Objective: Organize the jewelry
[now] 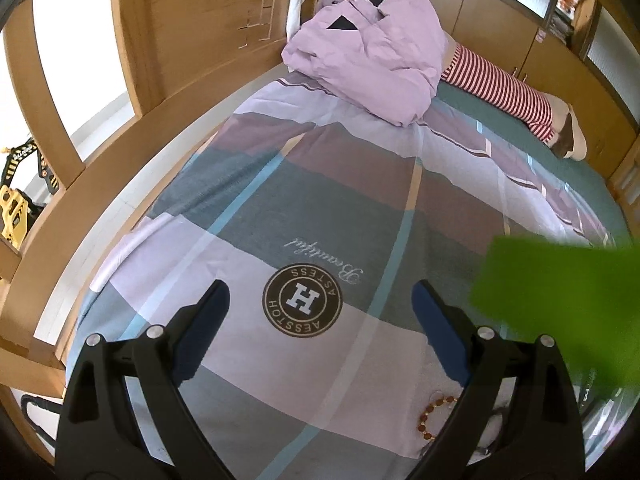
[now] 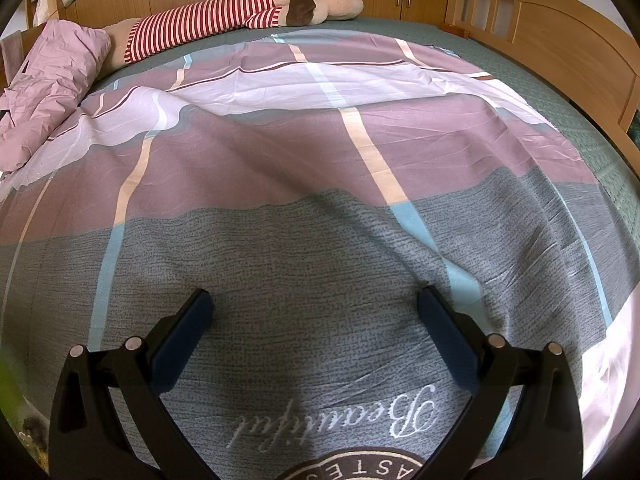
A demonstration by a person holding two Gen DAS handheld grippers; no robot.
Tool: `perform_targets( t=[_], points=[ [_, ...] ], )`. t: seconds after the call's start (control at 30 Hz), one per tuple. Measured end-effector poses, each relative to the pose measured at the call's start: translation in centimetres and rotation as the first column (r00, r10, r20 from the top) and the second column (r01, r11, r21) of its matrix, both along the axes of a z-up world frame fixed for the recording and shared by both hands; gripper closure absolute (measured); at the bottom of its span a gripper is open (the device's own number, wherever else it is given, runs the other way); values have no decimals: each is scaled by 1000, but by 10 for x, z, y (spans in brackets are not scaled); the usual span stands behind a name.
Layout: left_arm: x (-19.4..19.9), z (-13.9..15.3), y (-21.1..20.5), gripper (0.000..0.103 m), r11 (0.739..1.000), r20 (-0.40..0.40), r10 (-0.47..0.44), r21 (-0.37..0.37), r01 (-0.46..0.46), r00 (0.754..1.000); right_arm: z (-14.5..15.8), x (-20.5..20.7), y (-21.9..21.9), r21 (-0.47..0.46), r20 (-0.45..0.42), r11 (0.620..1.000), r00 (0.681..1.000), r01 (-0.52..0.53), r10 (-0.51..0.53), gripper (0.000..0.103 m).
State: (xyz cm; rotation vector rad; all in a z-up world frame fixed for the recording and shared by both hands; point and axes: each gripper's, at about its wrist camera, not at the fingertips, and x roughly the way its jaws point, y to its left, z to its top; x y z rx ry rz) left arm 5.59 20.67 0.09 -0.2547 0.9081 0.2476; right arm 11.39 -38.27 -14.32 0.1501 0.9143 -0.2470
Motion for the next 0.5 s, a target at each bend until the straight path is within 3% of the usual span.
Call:
perform_targets(
  t=[0.27,0.37,0.5],
  points=[
    [5,-9,-10,9,999,-34,-27,23,28,999,0,0,0,0,0,1000,1000,0,0,1],
    [5,-11,-20,9,997,-45,-75,17,76,996,0,0,0,0,0,1000,1000,0,0,1],
    [5,-12,-39,9,989,-47,-125,74,128,991,-3,1,-1,0,0,1000,1000,-2,2,1]
  ],
)
